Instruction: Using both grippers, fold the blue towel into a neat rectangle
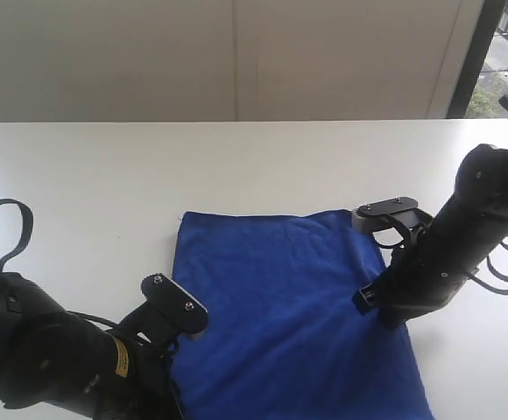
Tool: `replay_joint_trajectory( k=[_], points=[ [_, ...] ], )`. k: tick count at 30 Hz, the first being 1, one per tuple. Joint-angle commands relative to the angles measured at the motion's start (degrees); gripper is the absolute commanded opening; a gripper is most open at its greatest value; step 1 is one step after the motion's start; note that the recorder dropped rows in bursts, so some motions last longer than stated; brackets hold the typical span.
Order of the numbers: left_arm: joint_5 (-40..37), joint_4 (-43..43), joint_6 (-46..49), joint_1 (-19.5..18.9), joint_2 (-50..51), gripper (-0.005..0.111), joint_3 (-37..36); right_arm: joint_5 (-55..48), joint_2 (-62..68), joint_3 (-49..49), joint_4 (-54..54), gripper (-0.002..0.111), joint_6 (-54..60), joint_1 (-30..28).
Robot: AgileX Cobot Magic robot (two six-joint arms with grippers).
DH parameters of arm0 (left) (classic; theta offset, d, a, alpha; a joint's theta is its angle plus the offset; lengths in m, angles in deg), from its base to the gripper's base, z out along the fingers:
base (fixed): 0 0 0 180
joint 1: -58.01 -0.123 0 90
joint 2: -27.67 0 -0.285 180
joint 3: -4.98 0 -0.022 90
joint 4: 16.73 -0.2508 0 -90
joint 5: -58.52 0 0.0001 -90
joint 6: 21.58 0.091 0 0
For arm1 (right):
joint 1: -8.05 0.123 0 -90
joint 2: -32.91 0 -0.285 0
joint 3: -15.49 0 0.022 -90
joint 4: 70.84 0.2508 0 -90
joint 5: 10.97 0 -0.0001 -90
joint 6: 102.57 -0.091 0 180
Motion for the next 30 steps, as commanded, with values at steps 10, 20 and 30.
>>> replay_joint_trajectory(
  k=[10,20,30],
  points=[
    [-2.7,0.5,-0.5,0.4,1.4,0.000,-0.8,-0.1,-1.6,0.7,-7.0,0.000,-7.3,-0.4],
    [1.6,1.7,-0.7,0.8,-4.0,0.000,-0.6,8.5,-9.0,-3.4,-4.9,0.000,-6.9,-0.4],
    [11.3,1.5,2.9,-10.4,-1.0,0.000,7.4,9.8,2.6,-7.8,-2.8,0.000,-4.9,-0.3]
  ],
)
